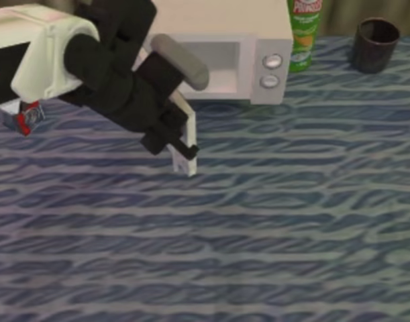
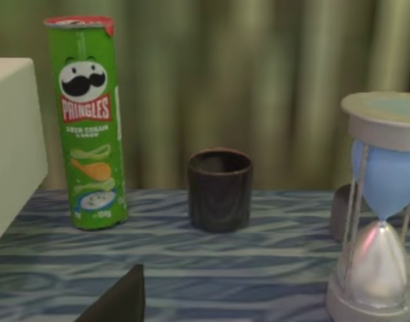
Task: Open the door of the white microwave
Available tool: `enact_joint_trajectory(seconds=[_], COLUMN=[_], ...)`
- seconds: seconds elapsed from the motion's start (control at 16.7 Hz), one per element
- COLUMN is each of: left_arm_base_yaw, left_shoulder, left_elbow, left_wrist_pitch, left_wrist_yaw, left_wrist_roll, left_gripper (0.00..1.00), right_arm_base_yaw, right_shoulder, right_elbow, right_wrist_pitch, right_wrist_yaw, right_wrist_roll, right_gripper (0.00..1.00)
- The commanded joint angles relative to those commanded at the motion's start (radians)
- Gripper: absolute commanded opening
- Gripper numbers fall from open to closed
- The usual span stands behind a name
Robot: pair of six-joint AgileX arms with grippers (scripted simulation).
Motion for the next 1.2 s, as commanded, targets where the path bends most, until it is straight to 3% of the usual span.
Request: enact_joint_trajectory(seconds=[0.6, 1.2], left_arm_base_yaw=[0.075, 0.075], left_shoulder=[-0.028, -0.028], left_elbow=[-0.025, -0.025], left_wrist_pitch=[-0.043, -0.044], left_wrist_yaw=[0.083, 0.083], left_wrist_roll=[0.18, 0.18], left_gripper=[0.0, 0.0], right_arm_base_yaw=[0.0, 0.0], right_shoulder=[0.0, 0.0], right_elbow=[0.0, 0.0], right_wrist_pitch=[0.0, 0.0], right_wrist_yaw=[0.0, 0.0], right_wrist_roll=[0.0, 0.0], right_gripper=[1.0, 1.0])
